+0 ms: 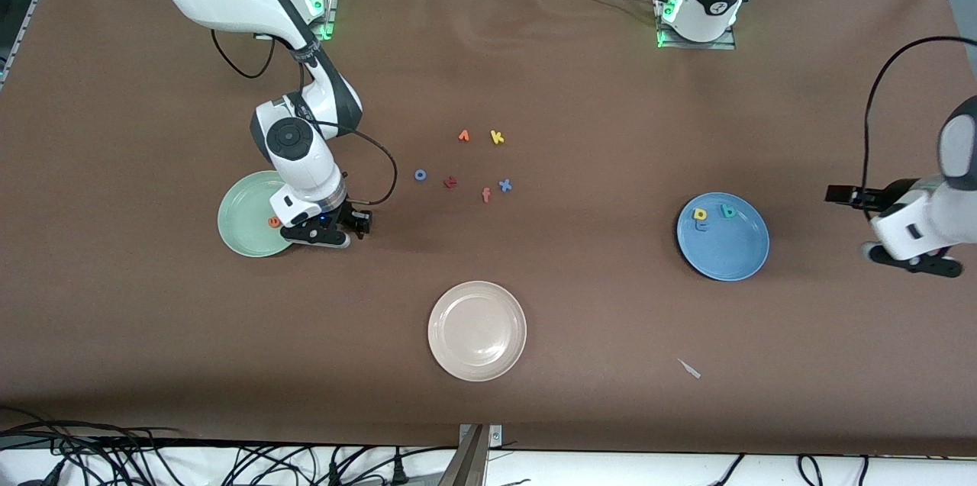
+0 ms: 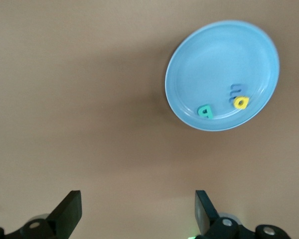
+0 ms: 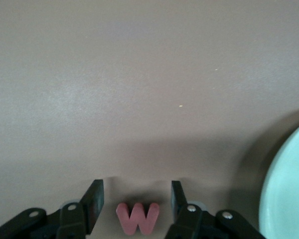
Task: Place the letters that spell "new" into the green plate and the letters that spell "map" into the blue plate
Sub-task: 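Release the teal letter on the blue plate and raise the left arm to rest, then carry the pink w with the right gripper over the green plate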
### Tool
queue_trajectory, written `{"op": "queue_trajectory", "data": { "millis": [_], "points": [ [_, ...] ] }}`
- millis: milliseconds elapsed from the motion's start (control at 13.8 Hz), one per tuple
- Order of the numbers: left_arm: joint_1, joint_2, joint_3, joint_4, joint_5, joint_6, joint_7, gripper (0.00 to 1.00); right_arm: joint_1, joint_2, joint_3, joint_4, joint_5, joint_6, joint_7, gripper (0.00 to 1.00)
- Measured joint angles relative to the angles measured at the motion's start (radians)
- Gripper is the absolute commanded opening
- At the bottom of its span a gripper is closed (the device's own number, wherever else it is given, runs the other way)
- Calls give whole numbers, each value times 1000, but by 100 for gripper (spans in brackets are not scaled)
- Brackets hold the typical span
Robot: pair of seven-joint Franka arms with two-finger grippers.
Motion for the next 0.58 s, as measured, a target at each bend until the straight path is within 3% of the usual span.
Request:
{"op": "queue_trajectory", "data": {
  "millis": [218,363,581],
  "points": [
    [-109,-139,140,-79,-146,85,-7,100,21,18,0,-1,0,16,10,58],
    [-162,-252,167,-150,-169,148,-11,100,26,21,-1,-1,0,18,10,57],
    [-236,-409,171,-261,-171,153,-27,100,26,21,-1,-1,0,19,10,42]
  ]
}}
